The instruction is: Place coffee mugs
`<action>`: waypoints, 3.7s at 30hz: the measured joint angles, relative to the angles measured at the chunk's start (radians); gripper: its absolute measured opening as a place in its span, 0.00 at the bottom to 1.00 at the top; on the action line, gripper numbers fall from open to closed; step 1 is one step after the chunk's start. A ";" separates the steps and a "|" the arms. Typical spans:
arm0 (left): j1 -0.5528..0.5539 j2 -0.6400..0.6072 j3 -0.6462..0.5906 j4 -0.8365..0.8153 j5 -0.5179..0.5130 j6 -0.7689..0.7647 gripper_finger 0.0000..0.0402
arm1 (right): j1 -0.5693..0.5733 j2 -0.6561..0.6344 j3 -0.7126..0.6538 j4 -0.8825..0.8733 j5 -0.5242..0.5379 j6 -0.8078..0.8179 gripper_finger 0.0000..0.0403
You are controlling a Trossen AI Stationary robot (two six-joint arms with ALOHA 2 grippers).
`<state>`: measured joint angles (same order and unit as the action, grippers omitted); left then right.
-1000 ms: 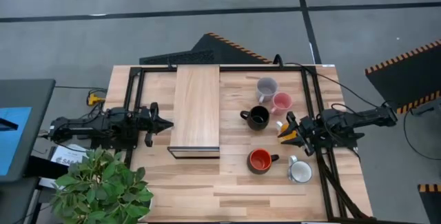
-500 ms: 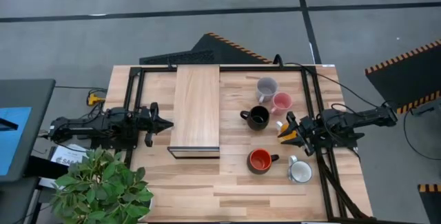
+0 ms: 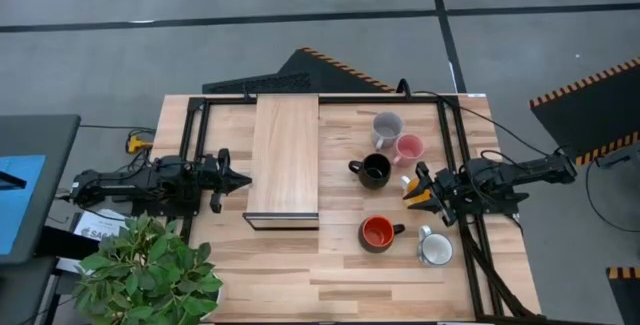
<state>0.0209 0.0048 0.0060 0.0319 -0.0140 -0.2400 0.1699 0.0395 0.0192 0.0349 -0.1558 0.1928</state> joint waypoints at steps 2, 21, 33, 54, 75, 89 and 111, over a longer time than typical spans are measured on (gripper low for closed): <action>0.000 0.000 0.000 0.000 0.000 0.000 0.00 | 0.000 0.000 0.000 0.000 0.000 0.000 0.38; 0.000 0.000 0.000 0.000 0.000 0.000 0.00 | 0.000 0.000 0.000 0.000 0.000 0.000 0.38; 0.000 0.000 0.000 0.000 0.000 0.000 0.00 | 0.000 0.000 0.000 0.000 0.000 0.000 0.38; 0.000 0.000 0.000 0.000 0.000 0.000 0.00 | 0.000 0.000 0.000 0.000 0.000 0.000 0.38; 0.000 0.000 0.000 0.000 0.000 0.000 0.00 | -0.001 -0.001 -0.004 0.319 0.106 -0.033 0.38; 0.000 0.000 0.000 0.000 0.000 0.000 0.00 | -0.002 0.129 0.141 0.792 0.420 -0.035 0.38; 0.000 0.000 0.000 0.000 0.000 0.000 0.00 | -0.208 0.950 0.863 -0.709 0.356 0.363 0.42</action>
<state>0.0208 0.0048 0.0063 0.0319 -0.0143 -0.2401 -0.0384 0.9892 0.8822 -0.6740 0.2004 0.5562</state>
